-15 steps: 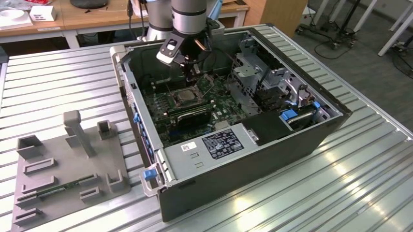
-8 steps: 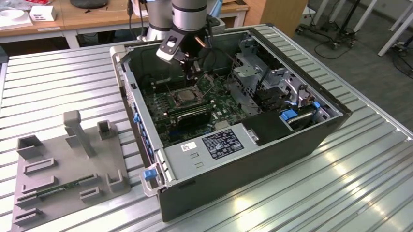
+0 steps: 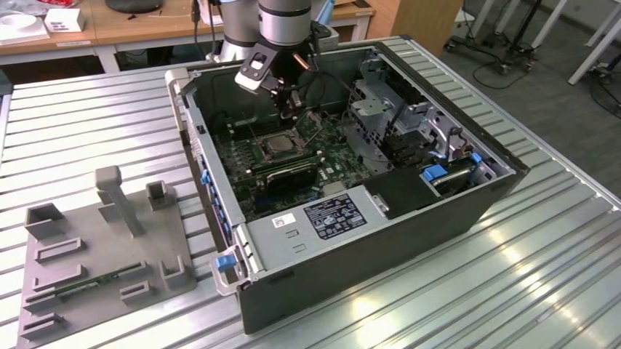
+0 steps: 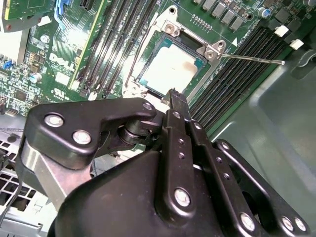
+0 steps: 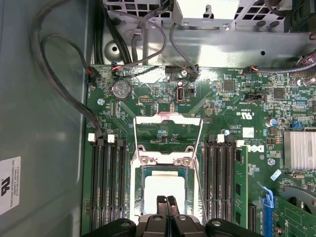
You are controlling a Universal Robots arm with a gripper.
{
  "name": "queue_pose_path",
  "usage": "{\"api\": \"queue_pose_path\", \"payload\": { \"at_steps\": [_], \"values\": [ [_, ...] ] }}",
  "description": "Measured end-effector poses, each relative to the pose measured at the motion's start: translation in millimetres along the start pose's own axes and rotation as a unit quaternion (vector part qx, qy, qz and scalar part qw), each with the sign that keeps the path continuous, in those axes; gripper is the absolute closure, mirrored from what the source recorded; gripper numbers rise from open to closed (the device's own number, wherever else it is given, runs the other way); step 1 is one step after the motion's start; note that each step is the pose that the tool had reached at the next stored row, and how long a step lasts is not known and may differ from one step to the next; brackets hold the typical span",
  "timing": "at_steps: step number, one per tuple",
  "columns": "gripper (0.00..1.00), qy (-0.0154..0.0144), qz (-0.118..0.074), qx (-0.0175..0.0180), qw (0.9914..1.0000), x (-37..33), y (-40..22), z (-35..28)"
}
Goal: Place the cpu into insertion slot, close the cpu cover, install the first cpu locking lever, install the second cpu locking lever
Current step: 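Close the cpu cover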
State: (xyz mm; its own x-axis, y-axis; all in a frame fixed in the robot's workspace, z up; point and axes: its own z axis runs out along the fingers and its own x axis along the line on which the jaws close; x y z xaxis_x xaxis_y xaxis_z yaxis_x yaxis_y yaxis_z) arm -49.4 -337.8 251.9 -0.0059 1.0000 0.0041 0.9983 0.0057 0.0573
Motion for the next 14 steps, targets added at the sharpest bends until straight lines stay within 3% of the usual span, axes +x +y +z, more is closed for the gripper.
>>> {"api": "queue_pose_path", "payload": {
  "at_steps": [10,14],
  "values": [
    [0.90,0.0000,0.000,0.0000,1.00000,0.0,0.0,-0.2],
    [0.90,-0.0002,0.000,0.0001,1.00000,0.0,0.3,-5.8]
  ]
}}
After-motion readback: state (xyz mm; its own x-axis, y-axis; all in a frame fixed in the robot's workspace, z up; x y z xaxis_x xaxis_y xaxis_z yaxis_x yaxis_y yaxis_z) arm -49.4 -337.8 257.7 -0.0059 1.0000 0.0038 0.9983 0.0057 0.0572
